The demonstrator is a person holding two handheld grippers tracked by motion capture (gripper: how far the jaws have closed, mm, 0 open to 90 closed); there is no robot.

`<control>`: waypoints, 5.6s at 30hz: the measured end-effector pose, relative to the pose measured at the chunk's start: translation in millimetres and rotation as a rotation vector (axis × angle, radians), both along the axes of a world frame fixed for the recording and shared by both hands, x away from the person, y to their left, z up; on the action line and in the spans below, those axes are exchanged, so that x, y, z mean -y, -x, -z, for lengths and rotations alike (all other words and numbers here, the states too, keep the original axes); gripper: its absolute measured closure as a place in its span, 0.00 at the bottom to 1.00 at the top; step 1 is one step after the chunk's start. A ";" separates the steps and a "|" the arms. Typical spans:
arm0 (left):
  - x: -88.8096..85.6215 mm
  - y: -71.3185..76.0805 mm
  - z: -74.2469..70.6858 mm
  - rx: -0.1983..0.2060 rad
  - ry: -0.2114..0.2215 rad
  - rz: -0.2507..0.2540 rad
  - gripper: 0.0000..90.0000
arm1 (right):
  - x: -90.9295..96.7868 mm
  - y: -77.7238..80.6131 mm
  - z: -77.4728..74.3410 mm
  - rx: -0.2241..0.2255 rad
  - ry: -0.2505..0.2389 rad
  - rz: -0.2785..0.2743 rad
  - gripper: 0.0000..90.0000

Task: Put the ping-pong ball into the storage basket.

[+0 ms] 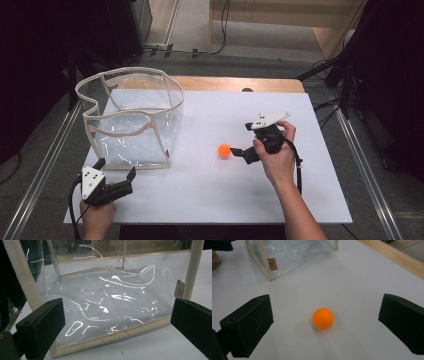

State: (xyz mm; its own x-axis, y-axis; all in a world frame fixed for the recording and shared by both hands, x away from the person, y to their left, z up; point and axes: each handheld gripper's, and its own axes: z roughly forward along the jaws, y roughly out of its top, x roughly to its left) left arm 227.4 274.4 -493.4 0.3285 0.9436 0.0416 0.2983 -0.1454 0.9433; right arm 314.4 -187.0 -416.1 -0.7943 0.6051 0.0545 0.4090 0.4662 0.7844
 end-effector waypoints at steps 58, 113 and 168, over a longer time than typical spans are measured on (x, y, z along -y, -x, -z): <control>-0.1 -0.9 -0.2 -0.003 -0.001 0.006 0.00 | -60.2 -43.1 35.4 -0.213 0.269 -0.153 0.00; -0.9 -0.9 -0.5 -0.002 0.009 0.007 0.00 | -70.7 -65.7 61.0 -0.360 0.449 -0.107 0.53; 0.7 -0.6 -0.1 0.002 -0.007 0.008 0.00 | -98.0 -79.8 13.3 -0.365 0.368 -0.278 0.53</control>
State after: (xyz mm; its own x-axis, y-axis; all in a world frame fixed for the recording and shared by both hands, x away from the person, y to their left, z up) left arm 228.0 273.7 -493.2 0.3359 0.9406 0.0489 0.2952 -0.1545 0.9429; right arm 394.2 -89.0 -429.4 -0.8952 0.4076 0.1799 0.4455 0.8097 0.3820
